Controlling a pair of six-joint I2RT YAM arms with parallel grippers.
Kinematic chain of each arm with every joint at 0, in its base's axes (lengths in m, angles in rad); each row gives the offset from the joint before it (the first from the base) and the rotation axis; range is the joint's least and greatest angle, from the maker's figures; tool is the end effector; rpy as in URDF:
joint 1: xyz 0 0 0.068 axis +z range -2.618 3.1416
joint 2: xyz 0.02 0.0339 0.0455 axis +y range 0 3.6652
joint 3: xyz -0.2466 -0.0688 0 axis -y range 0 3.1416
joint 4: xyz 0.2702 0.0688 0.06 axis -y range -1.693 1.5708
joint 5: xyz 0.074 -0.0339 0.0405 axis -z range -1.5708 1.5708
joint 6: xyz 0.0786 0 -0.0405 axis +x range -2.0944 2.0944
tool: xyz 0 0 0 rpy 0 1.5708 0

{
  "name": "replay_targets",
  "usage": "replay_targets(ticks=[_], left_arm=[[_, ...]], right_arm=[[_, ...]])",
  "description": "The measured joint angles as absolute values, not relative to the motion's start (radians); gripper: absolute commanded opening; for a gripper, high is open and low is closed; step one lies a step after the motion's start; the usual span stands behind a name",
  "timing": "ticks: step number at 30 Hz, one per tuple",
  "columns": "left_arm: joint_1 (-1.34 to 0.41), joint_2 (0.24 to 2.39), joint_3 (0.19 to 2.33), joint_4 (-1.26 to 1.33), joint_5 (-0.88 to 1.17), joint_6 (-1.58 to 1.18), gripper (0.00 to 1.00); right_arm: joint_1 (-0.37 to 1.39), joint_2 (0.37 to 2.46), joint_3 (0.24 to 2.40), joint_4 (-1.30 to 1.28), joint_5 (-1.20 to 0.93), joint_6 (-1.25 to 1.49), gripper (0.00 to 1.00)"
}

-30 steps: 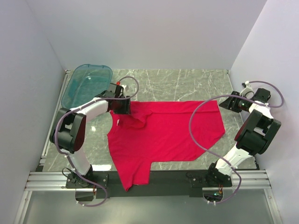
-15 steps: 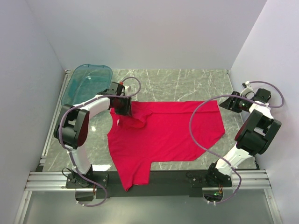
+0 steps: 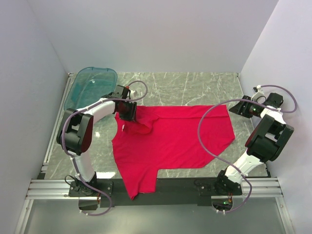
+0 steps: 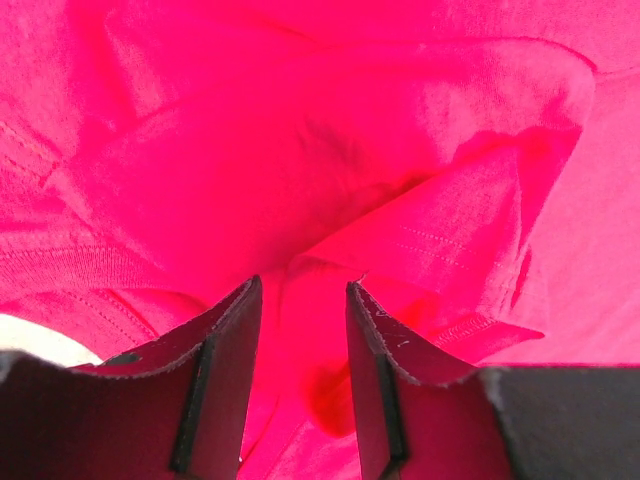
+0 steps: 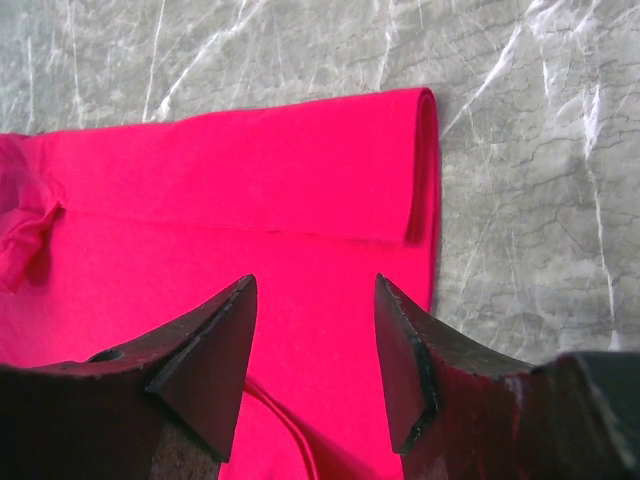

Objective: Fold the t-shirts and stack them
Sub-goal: Fold the tshirt

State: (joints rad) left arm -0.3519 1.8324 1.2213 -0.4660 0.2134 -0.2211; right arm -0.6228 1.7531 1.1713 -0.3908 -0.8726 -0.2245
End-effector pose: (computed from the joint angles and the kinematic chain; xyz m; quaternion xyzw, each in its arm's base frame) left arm 0.3801 -0.1573 0.1130 0.0890 0.9604 -0.1677 0.2039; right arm 0.3548 -0.1807 0.1548 0.0493 0.8736 0.2583 0.4095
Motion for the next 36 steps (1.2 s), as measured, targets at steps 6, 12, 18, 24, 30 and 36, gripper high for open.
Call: replay_targets(ticks=[6,12,18,24,30,36], left_arm=[[-0.352,1.873,1.261,-0.479,0.217,-0.202,0.41],[-0.352,1.903,1.270,-0.485,0.232,-0.196,0.40],[-0.352,1.905,1.270,-0.485,0.257,-0.196,0.40],[-0.352,1.905,1.270,-0.485,0.274,-0.195,0.38],[-0.352,1.913,1.270,-0.486,0.274,-0.196,0.23],[-0.352,1.914,1.271,-0.493,0.279,-0.196,0.09]], right_arm=[[-0.628,1.755,1.171,-0.395,-0.884,-0.224,0.57],[-0.629,1.755,1.171,-0.398,-0.885,-0.224,0.57],[-0.629,1.755,1.171,-0.399,-0.886,-0.224,0.57],[-0.629,1.756,1.171,-0.399,-0.889,-0.224,0.57],[-0.633,1.756,1.171,-0.399,-0.892,-0.224,0.57],[-0.638,1.757,1.171,-0.402,-0.900,-0.224,0.57]])
